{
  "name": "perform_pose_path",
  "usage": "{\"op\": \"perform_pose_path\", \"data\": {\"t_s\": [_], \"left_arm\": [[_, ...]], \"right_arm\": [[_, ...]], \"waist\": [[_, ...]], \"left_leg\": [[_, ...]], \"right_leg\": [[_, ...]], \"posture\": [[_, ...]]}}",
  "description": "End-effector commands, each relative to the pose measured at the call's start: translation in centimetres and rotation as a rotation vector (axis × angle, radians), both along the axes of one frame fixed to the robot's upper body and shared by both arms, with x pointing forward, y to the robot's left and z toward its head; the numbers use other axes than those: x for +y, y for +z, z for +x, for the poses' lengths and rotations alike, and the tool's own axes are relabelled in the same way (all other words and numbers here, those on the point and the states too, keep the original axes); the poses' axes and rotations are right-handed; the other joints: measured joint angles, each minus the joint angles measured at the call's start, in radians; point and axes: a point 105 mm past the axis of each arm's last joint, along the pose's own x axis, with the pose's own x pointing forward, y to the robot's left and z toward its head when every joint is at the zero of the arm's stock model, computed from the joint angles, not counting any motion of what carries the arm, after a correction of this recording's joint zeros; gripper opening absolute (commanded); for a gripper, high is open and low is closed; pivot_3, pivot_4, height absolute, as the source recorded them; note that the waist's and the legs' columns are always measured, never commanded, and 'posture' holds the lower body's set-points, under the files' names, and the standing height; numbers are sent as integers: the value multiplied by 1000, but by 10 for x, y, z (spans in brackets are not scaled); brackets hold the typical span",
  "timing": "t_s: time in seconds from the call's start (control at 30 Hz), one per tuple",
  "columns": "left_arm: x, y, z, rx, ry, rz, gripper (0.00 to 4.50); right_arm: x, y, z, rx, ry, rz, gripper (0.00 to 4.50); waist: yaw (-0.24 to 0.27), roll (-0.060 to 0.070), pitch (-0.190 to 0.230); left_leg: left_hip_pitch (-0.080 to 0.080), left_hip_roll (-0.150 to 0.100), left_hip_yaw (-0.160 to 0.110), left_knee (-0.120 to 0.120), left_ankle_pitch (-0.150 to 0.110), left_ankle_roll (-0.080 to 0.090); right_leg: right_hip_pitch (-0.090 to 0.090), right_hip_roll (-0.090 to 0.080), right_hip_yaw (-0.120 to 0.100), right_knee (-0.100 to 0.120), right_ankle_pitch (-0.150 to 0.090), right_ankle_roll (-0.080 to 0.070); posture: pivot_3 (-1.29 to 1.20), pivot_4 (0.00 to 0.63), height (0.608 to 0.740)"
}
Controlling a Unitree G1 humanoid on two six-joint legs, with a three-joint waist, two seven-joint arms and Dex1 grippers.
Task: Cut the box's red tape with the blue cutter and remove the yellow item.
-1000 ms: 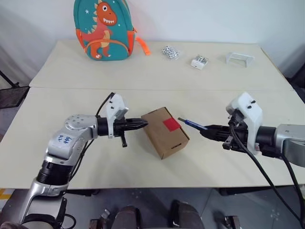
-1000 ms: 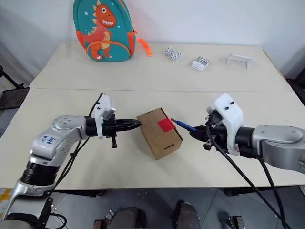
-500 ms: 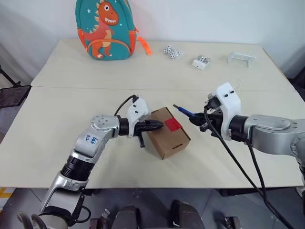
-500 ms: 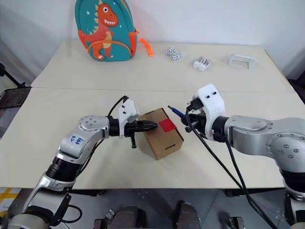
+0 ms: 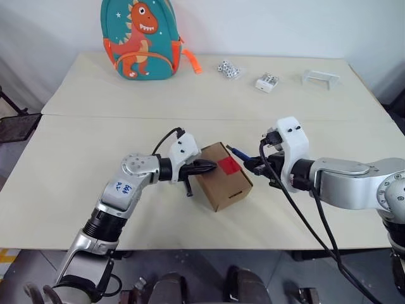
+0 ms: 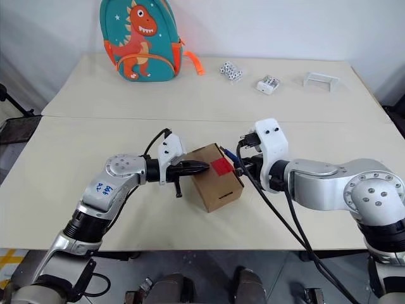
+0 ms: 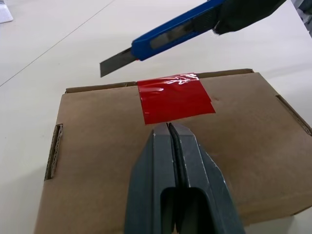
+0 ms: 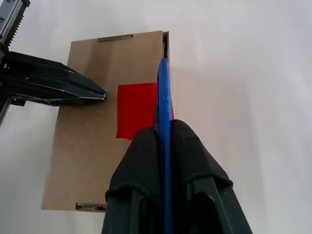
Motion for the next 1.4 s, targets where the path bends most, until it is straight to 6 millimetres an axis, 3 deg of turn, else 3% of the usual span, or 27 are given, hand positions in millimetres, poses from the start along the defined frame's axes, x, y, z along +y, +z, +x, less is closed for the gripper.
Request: {"op": "perform_pose_path", "data": {"t_s": [0.03,0.73,1.17,1.4], "left_arm": [[9,-11,2,5,37,79,0],[10,-18,-3,31,44,120,0],[9,-20,-8,42,28,126,0],[8,-19,-8,41,26,130,0]], "right_arm": [[2,6,-3,-23,6,-2,90],[8,-9,-3,20,27,-8,90],[5,1,3,-14,5,18,90],[5,-4,2,0,7,11,90]], "waist": [[0,0,0],[0,0,0],[0,0,0],[0,0,0]], "left_leg": [[0,0,0,0,0,0],[1,1,0,0,0,0],[1,1,0,0,0,0],[1,1,0,0,0,0]], "right_leg": [[0,0,0,0,0,0],[0,0,0,0,0,0],[0,0,0,0,0,0],[0,0,0,0,0,0]], "posture": [[0,150,740],[0,150,740],[0,150,740],[0,150,740]]}}
